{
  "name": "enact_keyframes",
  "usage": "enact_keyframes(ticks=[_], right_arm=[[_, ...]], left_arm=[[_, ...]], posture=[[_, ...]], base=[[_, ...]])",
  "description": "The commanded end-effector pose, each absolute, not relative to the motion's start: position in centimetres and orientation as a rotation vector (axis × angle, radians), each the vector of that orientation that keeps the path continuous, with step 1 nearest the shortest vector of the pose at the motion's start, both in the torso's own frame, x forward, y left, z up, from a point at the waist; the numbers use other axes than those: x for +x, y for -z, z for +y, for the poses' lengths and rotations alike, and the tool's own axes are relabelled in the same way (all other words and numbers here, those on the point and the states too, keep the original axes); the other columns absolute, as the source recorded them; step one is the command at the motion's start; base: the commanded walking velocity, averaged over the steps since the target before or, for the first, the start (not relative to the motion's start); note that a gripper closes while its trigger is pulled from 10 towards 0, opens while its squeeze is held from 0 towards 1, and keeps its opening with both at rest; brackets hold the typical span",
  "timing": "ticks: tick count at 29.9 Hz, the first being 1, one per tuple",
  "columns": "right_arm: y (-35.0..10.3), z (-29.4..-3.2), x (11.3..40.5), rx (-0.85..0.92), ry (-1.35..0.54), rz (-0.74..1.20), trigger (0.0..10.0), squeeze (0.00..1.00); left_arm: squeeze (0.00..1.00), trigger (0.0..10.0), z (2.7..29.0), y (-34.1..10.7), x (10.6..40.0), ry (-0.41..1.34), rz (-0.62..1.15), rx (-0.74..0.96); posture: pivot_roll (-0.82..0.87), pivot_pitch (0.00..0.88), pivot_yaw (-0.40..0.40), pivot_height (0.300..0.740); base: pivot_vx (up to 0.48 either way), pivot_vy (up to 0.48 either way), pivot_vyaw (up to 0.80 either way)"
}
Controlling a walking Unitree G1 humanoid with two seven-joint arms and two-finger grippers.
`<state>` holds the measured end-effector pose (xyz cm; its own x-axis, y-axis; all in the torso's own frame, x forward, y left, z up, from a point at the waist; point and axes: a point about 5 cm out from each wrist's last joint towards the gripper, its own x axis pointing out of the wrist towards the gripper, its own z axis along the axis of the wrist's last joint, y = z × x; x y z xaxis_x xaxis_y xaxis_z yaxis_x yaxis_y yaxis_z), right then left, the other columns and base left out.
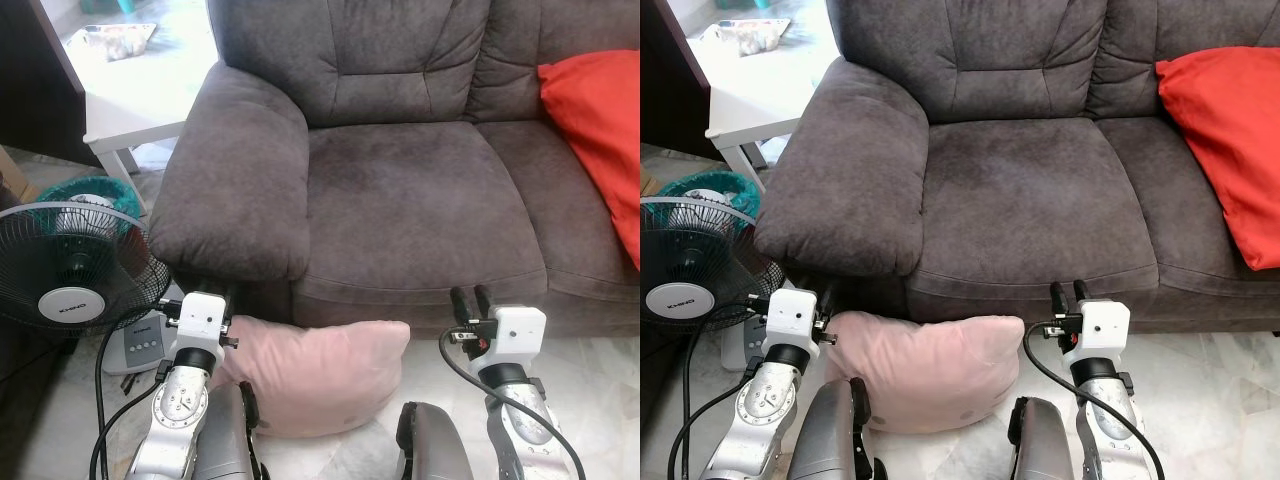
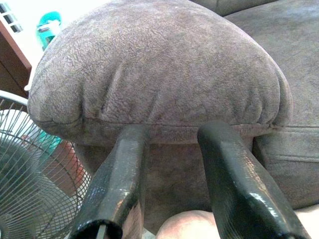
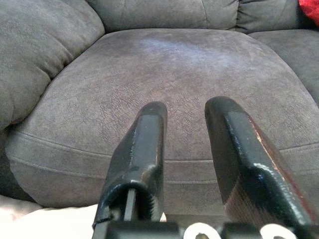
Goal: Move the pillow to the sofa from floor
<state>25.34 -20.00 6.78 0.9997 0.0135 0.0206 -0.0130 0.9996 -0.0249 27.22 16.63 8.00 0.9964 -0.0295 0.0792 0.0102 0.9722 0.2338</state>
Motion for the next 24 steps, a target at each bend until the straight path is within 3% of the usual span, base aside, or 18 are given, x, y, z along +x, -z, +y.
enact_keyframes(ticks=[1, 4, 24], right_arm=[[-6.41, -19.92, 25.34, -0.014, -0.011, 0.001, 10.0, 0.0], [-6.36, -19.89, 25.31, -0.017, -0.013, 0.004, 10.0, 0.0], [-6.7, -19.74, 25.23, -0.046, -0.051, -0.027, 10.0, 0.0]], left_arm=[[0.0, 10.0, 16.94, -8.31, 27.18, 0.002, -0.096, 0.239], [0.0, 10.0, 17.08, -8.14, 27.22, 0.001, -0.09, 0.239], [0.0, 10.0, 16.79, -8.0, 27.21, 0.008, -0.091, 0.24]], posture=[[0.06, 0.093, -0.005, 0.517], [0.06, 0.091, -0.004, 0.497], [0.05, 0.054, 0.0, 0.497]], base=[[0.0, 0.0, 0.0], [0.0, 0.0, 0.0], [0.0, 0.0, 0.0]])
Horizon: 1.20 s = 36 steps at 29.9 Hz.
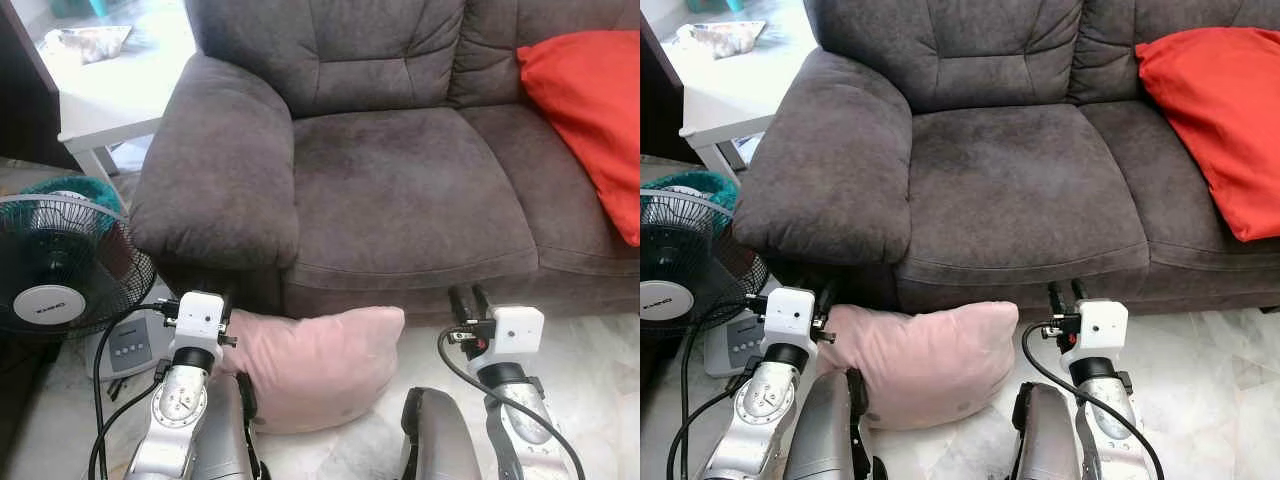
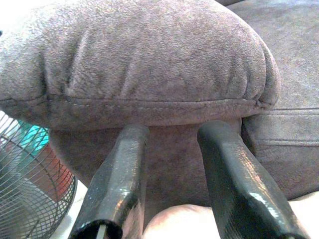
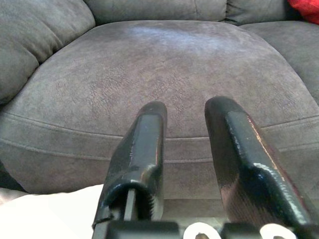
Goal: Move the pillow to the sofa from floor
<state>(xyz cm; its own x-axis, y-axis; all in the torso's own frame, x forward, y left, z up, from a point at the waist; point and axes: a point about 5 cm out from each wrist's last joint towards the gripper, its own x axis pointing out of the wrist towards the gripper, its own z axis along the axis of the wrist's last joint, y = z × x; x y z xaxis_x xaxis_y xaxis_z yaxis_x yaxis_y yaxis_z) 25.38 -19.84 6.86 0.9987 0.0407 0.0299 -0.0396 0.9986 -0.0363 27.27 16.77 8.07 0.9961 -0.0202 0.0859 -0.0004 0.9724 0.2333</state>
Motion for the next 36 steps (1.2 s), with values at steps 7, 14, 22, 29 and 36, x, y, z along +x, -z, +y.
enact_keyframes(ticks=[7, 14, 22, 29, 36], right_arm=[[-6.7, -19.5, 25.3, -0.05, -0.063, -0.031, 10.0, 0.0], [-6.6, -19.4, 25.2, -0.046, -0.066, -0.026, 10.0, 0.0], [-6.4, -19.6, 25.1, -0.037, -0.062, -0.011, 10.0, 0.0], [-6.3, -19.4, 25.3, -0.04, -0.071, -0.008, 10.0, 0.0], [-6.1, -19.3, 25.4, -0.043, -0.079, 0.009, 10.0, 0.0]], left_arm=[[0.0, 10.0, 16.9, -8.1, 27.3, 0.003, -0.092, 0.244], [0.0, 10.0, 16.9, -8.3, 27.5, 0.002, -0.092, 0.245], [0.0, 10.0, 16.5, -8.1, 27.5, 0.042, -0.081, 0.24], [0.0, 10.0, 16.3, -7.9, 27.5, 0.063, -0.07, 0.237], [0.0, 10.0, 15.2, -6.3, 27.5, 0.179, 0.035, 0.186]], posture=[[0.06, 0.064, -0.001, 0.497], [0.06, 0.083, 0.0, 0.497], [0.07, 0.089, -0.002, 0.497], [0.07, 0.092, -0.007, 0.497], [0.07, 0.092, -0.008, 0.497]], base=[[0.0, 0.0, 0.68], [0.0, 0.0, 0.8], [0.0, 0.0, 0.17], [0.0, 0.0, 0.0], [0.0, 0.0, 0.0]])
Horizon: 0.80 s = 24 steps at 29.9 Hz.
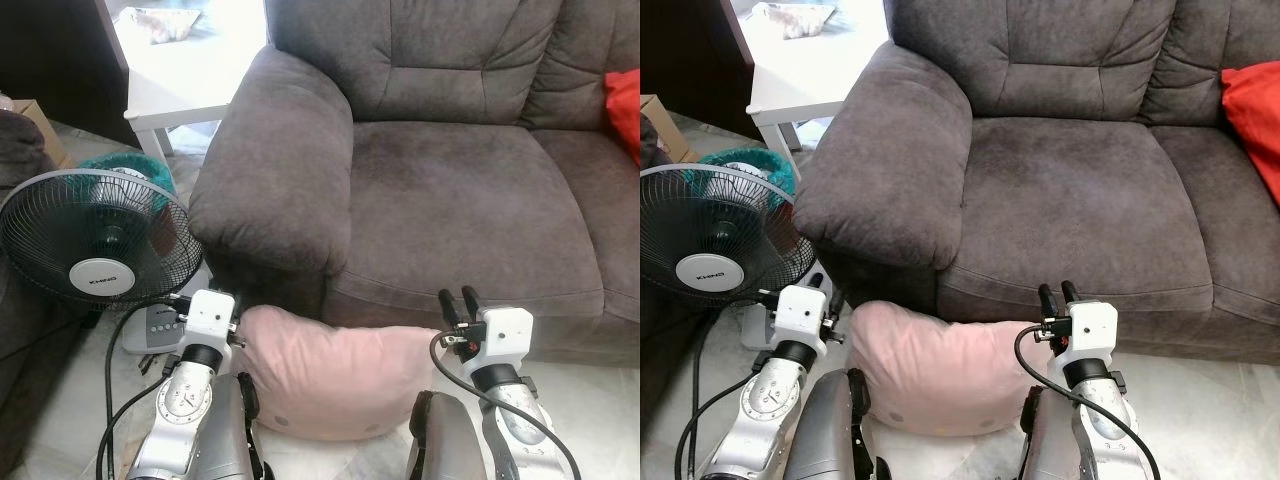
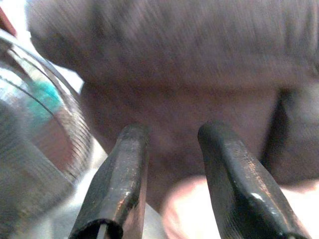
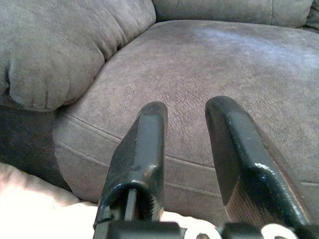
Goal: Move the pillow to the sofa from floor
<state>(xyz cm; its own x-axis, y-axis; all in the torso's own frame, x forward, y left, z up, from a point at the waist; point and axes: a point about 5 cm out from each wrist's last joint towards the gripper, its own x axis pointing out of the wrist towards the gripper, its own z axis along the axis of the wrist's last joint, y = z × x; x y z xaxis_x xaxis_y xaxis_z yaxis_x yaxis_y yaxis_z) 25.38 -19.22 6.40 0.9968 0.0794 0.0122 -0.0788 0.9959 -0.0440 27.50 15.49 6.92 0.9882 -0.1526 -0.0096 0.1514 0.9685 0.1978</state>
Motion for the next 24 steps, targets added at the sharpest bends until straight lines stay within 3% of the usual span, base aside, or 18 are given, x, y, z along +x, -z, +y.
enact_keyframes(ticks=[1, 20, 21, 24], right_arm=[[-6.0, -19.3, 25.4, -0.042, -0.077, 0.011, 10.0, 0.0], [-6.2, -19.5, 25.6, -0.038, -0.067, -0.002, 10.0, 0.0], [-6.4, -19.6, 25.8, -0.041, -0.068, -0.007, 10.0, 0.0], [-6.6, -19.6, 26.0, -0.046, -0.069, -0.013, 10.0, 0.0]], left_arm=[[0.0, 10.0, 15.1, -6.0, 27.5, 0.19, 0.052, 0.183], [0.0, 10.0, 16.5, -3.5, 29.5, 0.123, 0.215, 0.142], [1.0, 10.0, 16.6, -3.3, 30.0, 0.113, 0.243, 0.138], [1.0, 10.0, 16.7, -3.1, 30.3, 0.112, 0.264, 0.138]], posture=[[0.07, 0.092, -0.009, 0.497], [0.05, 0.075, -0.011, 0.497], [0.05, 0.07, -0.015, 0.497], [0.04, 0.067, -0.017, 0.497]], base=[[0.0, 0.0, 0.0], [0.0, 0.0, 0.0], [0.0, 0.0, 0.0], [0.0, 0.0, 0.0]])
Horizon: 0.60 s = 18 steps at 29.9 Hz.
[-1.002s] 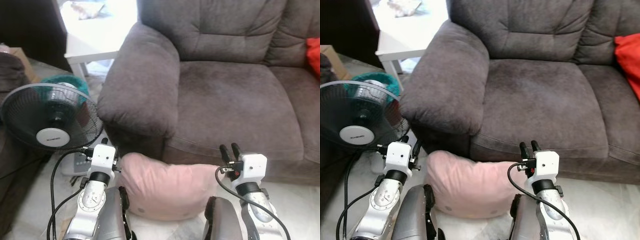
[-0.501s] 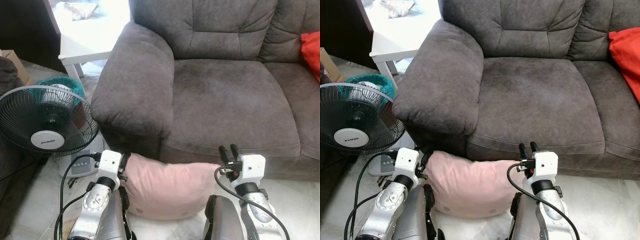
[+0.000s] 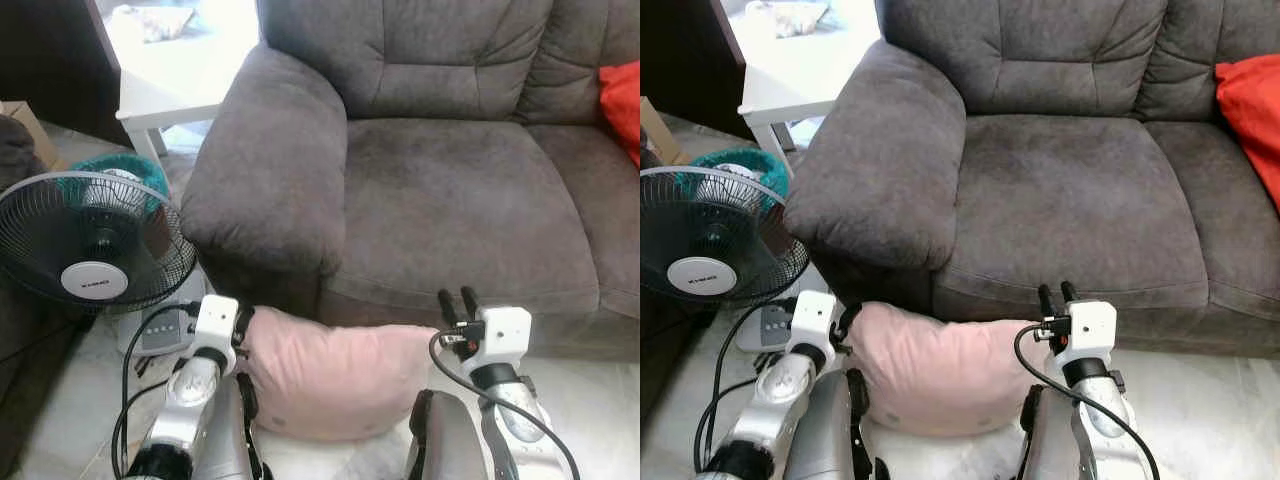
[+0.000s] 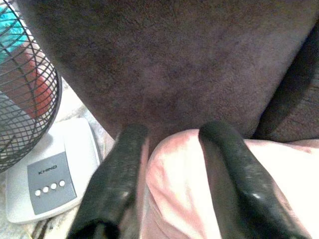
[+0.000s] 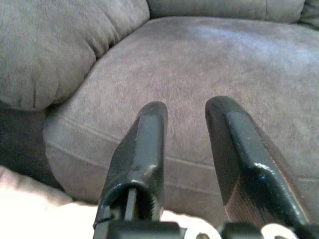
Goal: Move the pillow to the sofa from floor
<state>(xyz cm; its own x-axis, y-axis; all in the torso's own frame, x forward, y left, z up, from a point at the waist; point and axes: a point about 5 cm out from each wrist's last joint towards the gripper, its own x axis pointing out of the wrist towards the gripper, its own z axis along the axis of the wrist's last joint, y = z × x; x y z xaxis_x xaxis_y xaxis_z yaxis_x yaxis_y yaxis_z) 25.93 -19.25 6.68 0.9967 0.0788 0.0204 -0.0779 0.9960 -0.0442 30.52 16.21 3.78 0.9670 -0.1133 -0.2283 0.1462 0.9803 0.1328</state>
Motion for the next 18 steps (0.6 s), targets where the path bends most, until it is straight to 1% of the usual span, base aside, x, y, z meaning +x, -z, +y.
enact_keyframes(ticks=[1, 5, 12, 18], right_arm=[[-6.7, -19.7, 26.1, -0.048, -0.07, -0.016, 10.0, 0.0], [-7.0, -19.6, 26.3, -0.052, -0.077, -0.024, 10.0, 0.0], [-7.9, -19.8, 27.3, -0.074, -0.077, -0.039, 10.0, 0.0], [-9.1, -20.1, 28.4, -0.073, -0.095, -0.065, 10.0, 0.0]], left_arm=[[1.0, 10.0, 16.8, -3.1, 30.4, 0.112, 0.27, 0.139], [1.0, 10.0, 16.9, -2.8, 30.6, 0.122, 0.298, 0.15], [1.0, 10.0, 17.8, -2.2, 30.9, 0.114, 0.358, 0.159], [1.0, 10.0, 18.5, -2.5, 31.2, 0.071, 0.347, 0.137]], posture=[[0.04, 0.067, -0.018, 0.497], [0.04, 0.074, -0.027, 0.497], [0.02, 0.124, -0.061, 0.497], [0.01, 0.166, -0.092, 0.497]], base=[[0.0, 0.0, 0.0], [0.0, 0.0, 0.0], [0.0, 0.0, 0.0], [0.0, 0.0, 0.0]])
